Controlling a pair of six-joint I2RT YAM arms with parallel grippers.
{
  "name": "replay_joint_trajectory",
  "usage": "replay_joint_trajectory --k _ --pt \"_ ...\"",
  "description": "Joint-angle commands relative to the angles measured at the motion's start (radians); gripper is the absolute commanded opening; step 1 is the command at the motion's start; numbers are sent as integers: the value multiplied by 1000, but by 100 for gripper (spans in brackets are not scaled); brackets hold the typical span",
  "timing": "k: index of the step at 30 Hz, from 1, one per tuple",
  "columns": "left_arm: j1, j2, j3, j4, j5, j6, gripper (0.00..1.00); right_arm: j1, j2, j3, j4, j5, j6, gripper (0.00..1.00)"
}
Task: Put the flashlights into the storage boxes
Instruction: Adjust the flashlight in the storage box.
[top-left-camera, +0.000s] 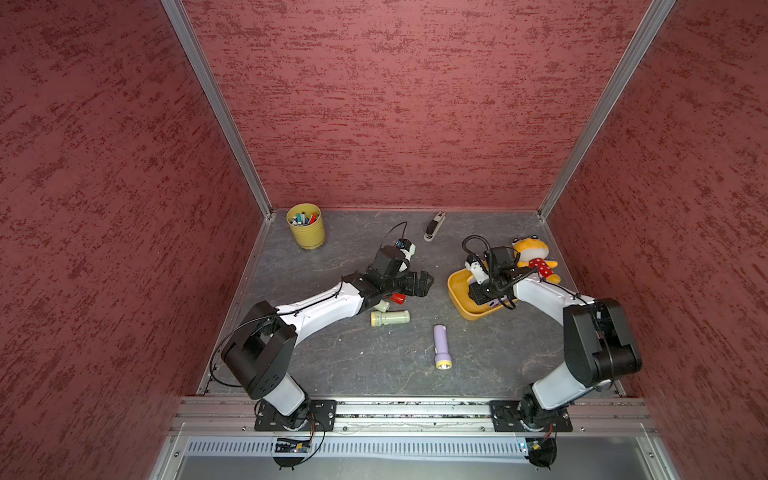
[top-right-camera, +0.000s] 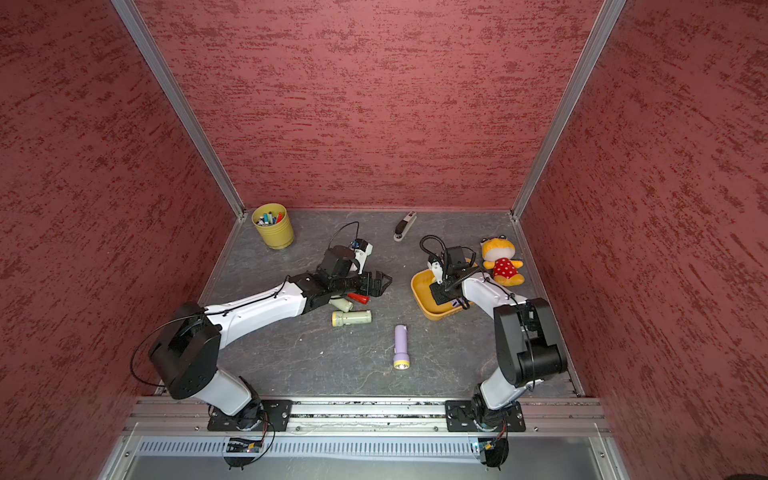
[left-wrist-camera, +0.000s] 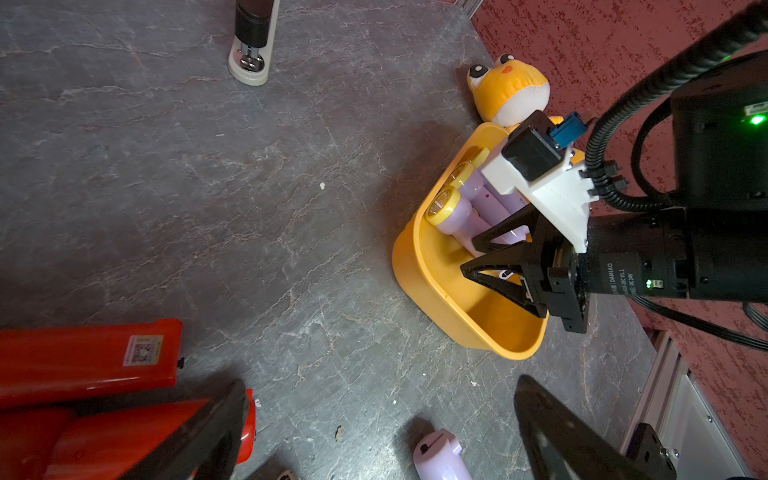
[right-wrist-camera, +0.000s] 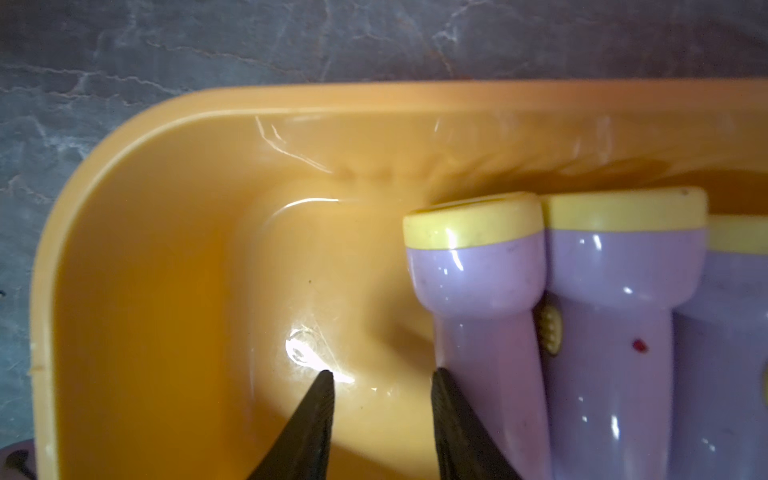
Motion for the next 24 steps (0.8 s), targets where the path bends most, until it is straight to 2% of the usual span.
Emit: replay_joint_trajectory --k 1,7,14,21,24 --pt "-4 17 19 14 -7 6 99 -1 11 21 3 106 26 45" --pt "-4 14 16 12 -10 13 99 -1 -41 15 24 31 32 48" --pt "2 -8 10 -21 -20 53 99 -1 -229 -17 66 -80 -6 54" --pt "37 -75 -59 -40 -7 34 100 13 -412 -67 68 -213 -84 54" --pt "87 -99 -103 -28 25 -15 100 41 -455 -85 76 -277 -127 54"
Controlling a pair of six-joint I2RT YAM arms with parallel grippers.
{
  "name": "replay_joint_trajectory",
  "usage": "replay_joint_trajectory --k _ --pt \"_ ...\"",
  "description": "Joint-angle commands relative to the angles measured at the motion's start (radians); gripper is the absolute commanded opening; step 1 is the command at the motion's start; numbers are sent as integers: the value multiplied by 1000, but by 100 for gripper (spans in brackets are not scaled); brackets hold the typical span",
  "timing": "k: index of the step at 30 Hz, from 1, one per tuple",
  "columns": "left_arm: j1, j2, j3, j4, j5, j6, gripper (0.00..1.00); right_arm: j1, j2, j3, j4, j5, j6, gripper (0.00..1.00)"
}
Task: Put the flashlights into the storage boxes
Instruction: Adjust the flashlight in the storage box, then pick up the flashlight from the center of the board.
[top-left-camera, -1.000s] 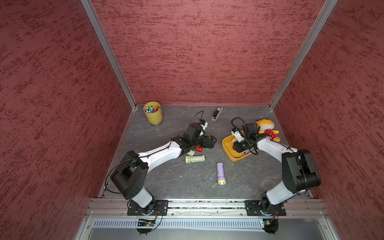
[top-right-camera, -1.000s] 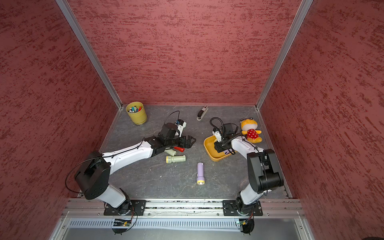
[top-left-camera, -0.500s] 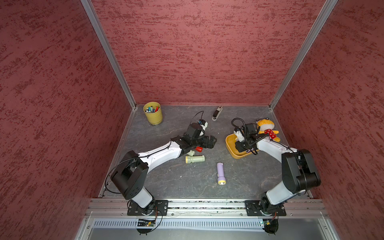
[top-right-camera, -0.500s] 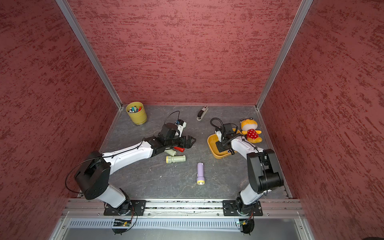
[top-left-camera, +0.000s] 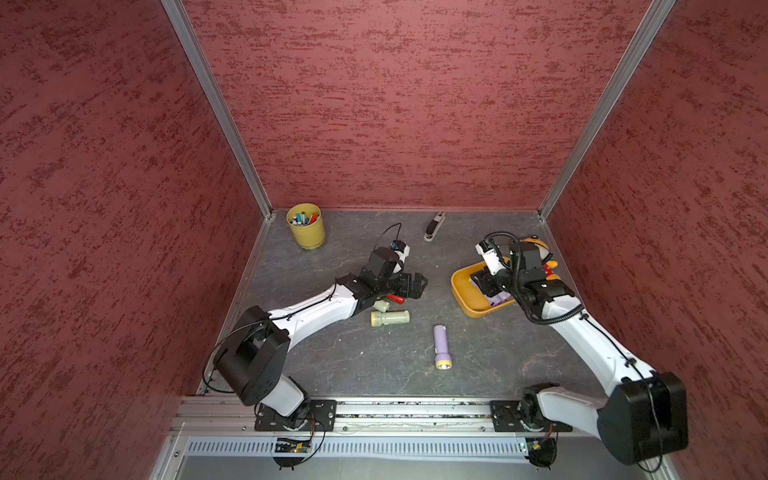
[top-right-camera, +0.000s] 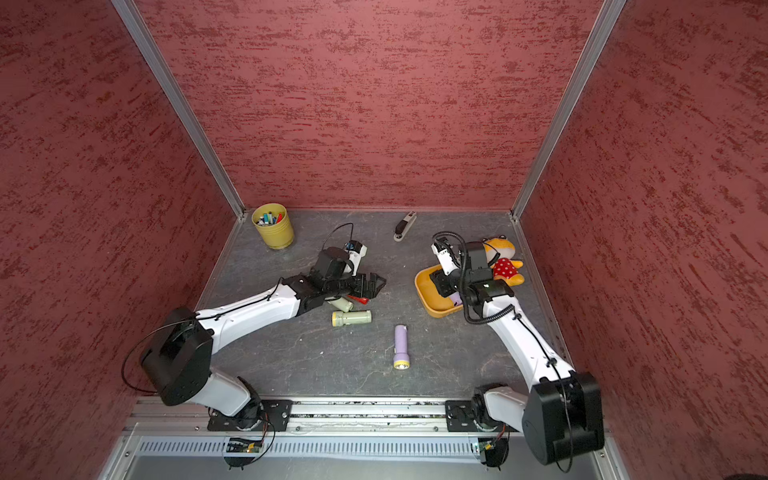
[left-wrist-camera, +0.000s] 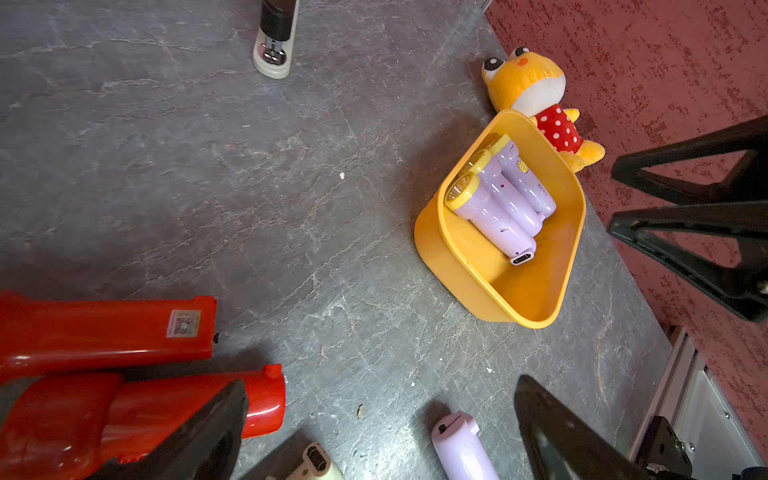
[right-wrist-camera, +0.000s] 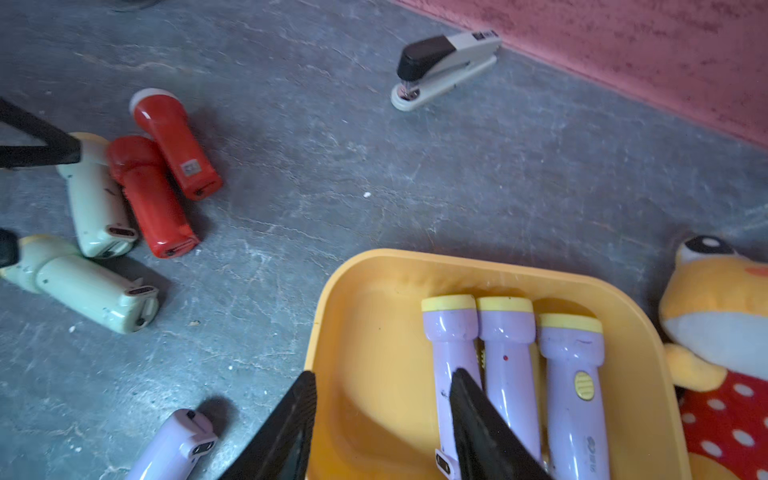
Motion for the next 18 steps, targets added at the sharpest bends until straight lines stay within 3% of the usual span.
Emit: replay_joint_trajectory --k 1,7,18 --pt "58 -41 -52 7 36 -51 100 43 -33 -31 22 -112 -79 53" --pt "117 -121 -119 0 42 -112 99 213 9 -12 73 -58 -166 51" --pt "188 -341 -308 -120 -75 -227 99 538 413 240 -7 14 -403 48"
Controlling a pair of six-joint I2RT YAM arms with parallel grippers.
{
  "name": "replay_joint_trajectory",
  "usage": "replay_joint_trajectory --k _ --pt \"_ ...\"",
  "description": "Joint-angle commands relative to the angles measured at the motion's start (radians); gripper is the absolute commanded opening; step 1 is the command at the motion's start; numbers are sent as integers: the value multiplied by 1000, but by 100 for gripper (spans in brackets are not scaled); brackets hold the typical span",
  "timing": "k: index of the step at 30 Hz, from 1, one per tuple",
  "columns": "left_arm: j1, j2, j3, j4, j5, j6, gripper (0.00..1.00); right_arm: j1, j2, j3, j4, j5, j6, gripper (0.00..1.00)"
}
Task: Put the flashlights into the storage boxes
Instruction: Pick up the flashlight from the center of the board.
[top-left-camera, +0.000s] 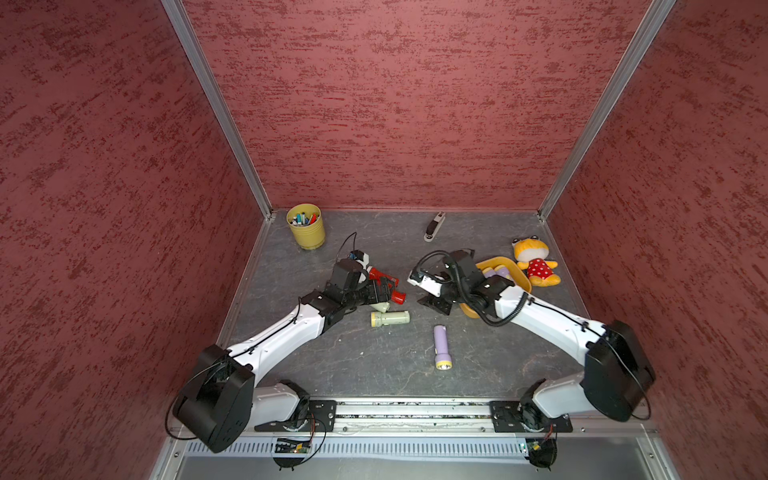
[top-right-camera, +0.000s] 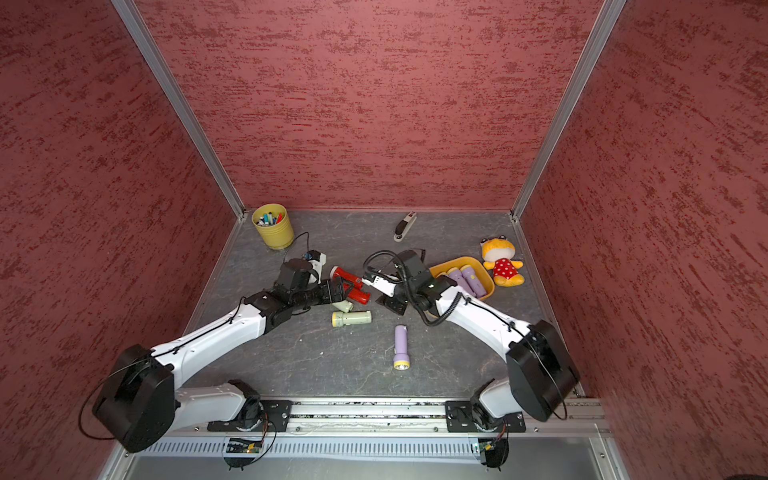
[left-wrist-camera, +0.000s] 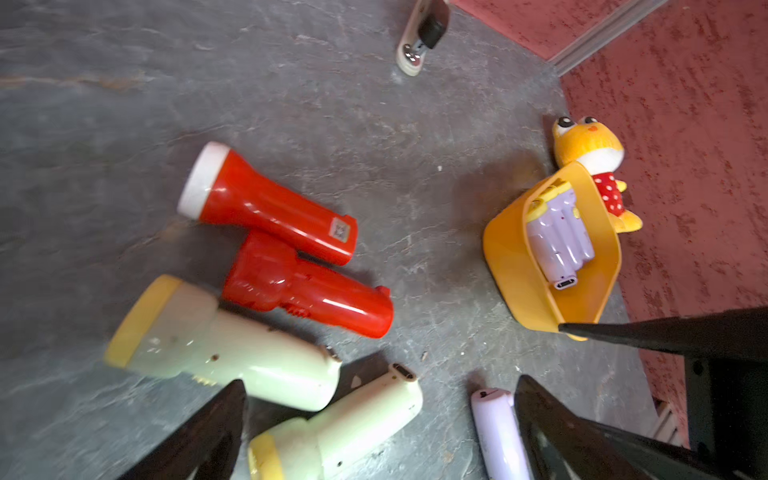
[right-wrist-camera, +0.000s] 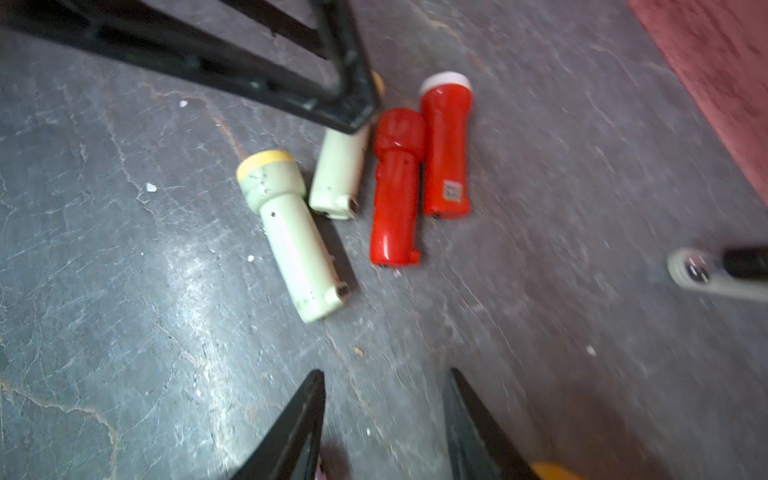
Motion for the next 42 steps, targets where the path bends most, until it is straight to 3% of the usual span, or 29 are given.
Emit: replay_joint_trajectory --k 1,5,10,21,33,42 --pt "34 -71 -54 -74 -67 -58 99 75 103 93 -45 34 -115 48" --pt "90 -136 -107 -93 -80 -83 99 174 263 218 -125 102 -165 48" --pt "165 -178 -148 -88 -40 -105 99 206 373 299 -157 120 -178 48" --pt "266 -197 -207 -53 20 -153 99 211 438 320 -178 85 -174 50" --pt "278 -186 -210 -37 34 -151 99 210 510 346 -212 99 -182 48" --pt "272 -191 -197 -31 37 -130 100 209 470 318 -156 143 -190 31"
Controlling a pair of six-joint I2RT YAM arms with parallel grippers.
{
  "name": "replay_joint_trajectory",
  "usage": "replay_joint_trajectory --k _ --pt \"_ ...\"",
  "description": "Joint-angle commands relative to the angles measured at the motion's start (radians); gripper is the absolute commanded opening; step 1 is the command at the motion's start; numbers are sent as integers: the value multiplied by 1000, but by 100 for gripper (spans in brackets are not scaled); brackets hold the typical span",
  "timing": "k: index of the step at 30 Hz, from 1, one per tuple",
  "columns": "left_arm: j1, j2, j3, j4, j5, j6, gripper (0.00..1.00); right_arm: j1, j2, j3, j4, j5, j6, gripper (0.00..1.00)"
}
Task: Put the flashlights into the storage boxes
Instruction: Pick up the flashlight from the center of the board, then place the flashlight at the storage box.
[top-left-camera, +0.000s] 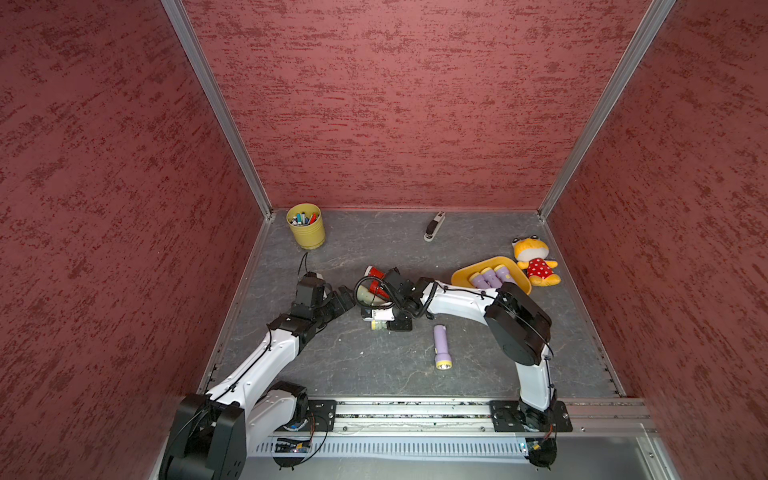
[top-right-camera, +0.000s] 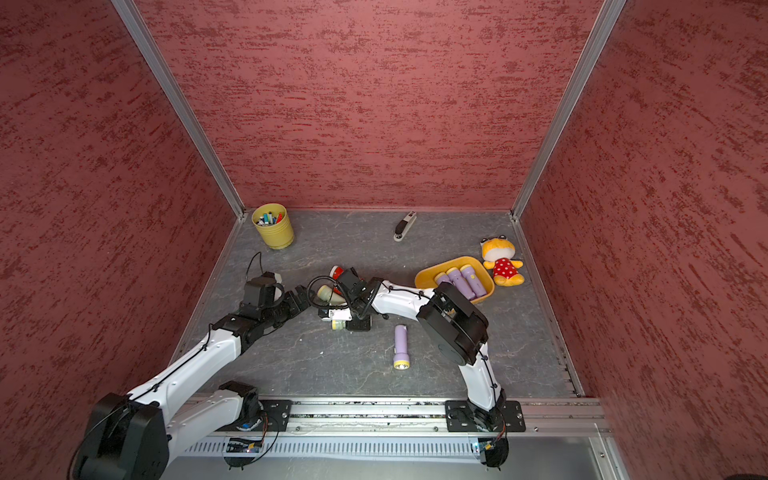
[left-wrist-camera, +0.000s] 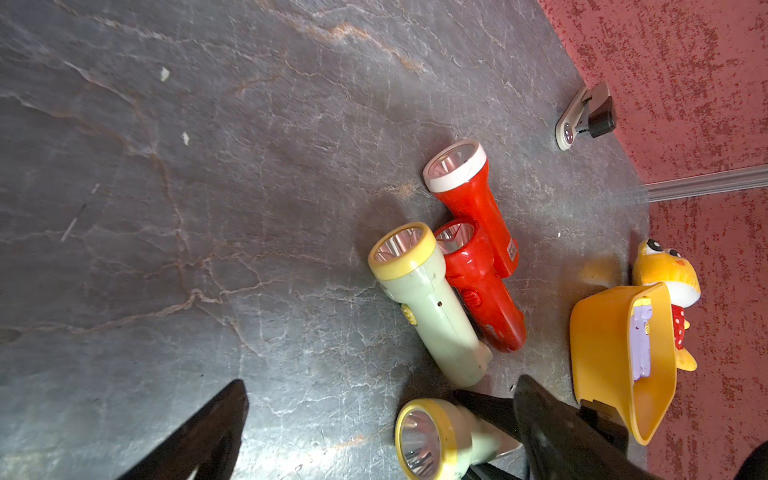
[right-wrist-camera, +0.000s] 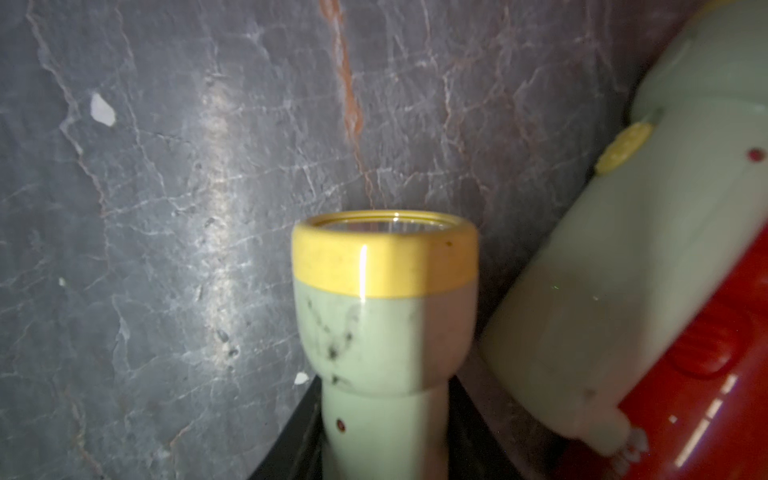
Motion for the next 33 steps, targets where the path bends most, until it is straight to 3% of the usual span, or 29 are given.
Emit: replay_joint_trajectory --k 1,7,13,19,33 --pt "-2 -1 20 32 17 22 100 3 -35 -13 25 31 -23 29" --pt "-47 8 53 52 1 51 99 -21 -122 -41 73 -16 40 26" --pt "-133 43 90 90 -53 120 100 -110 -234 -103 109 -68 160 25" --pt "-193 131 157 164 -44 167 100 -275 -350 -178 122 -87 348 25" --pt "-426 406 380 214 -86 262 99 -711 -674 -443 203 -178 633 25"
